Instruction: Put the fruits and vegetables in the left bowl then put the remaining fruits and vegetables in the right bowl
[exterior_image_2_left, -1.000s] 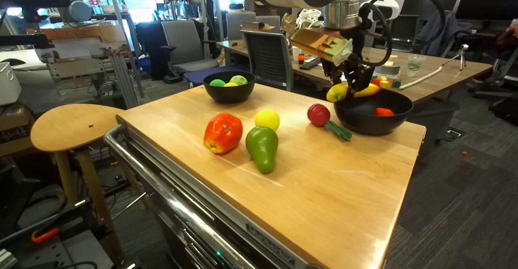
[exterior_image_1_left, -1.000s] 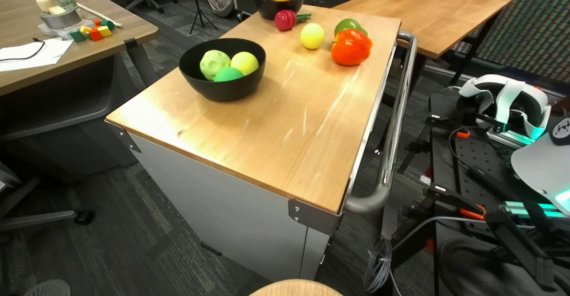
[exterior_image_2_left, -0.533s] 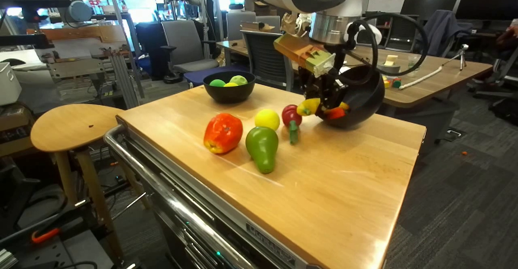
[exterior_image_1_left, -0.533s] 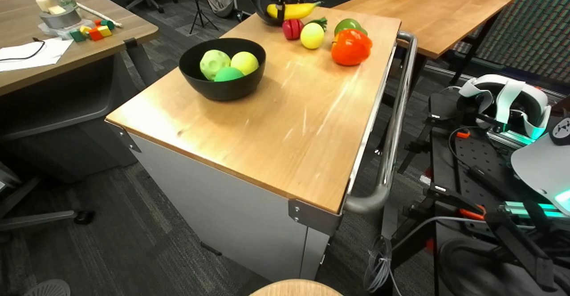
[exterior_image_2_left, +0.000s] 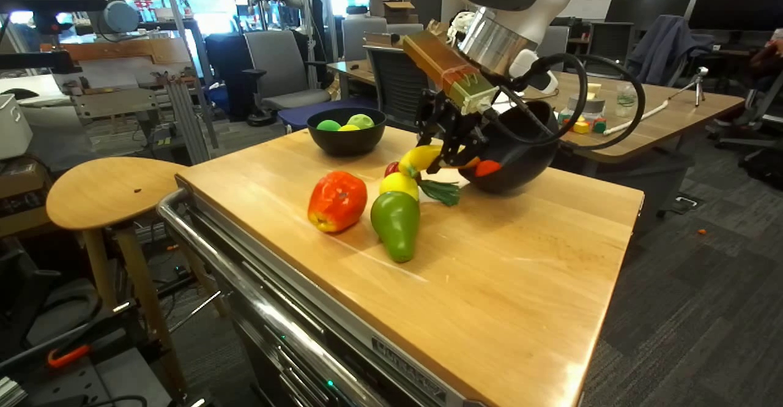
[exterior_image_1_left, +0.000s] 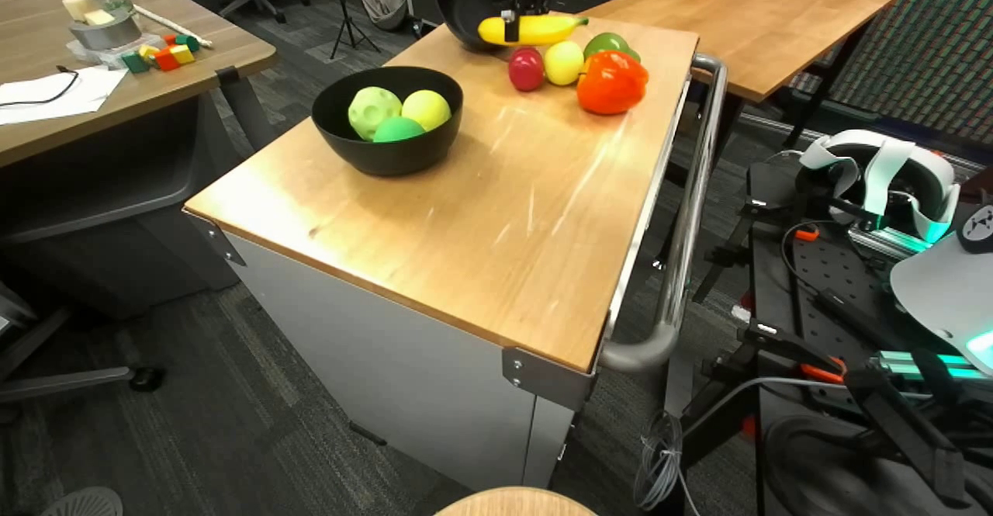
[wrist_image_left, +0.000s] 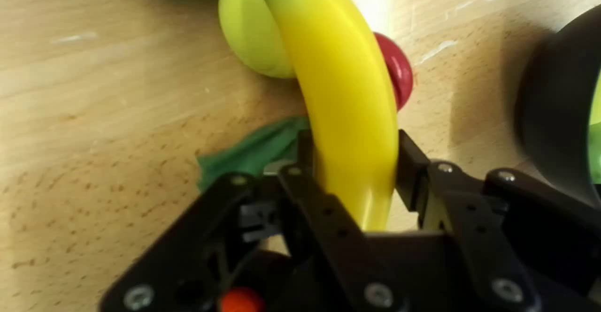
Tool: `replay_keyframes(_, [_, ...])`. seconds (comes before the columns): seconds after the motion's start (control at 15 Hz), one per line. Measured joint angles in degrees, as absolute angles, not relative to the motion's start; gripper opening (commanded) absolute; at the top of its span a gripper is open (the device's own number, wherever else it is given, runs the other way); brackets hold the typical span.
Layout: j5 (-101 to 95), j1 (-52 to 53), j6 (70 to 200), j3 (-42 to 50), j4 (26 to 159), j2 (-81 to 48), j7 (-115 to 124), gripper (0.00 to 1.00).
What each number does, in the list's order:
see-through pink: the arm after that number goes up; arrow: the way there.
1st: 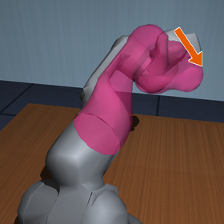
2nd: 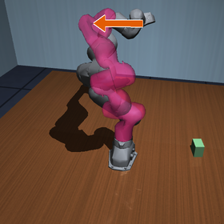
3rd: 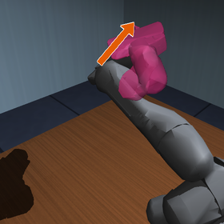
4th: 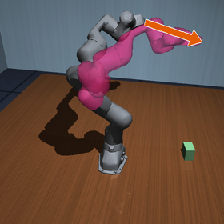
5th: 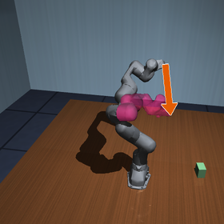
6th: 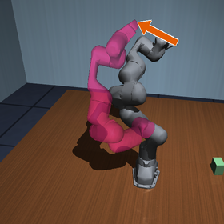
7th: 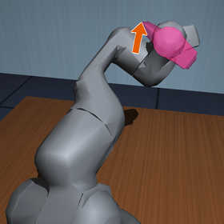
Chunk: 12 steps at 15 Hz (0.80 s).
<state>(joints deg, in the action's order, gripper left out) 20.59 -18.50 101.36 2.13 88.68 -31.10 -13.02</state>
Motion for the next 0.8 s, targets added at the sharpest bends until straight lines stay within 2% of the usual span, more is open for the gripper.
replay_keyframes(0.8, [24.48, -20.31, 99.58, 2.85, 83.63, -30.45, -13.49, 0.17])
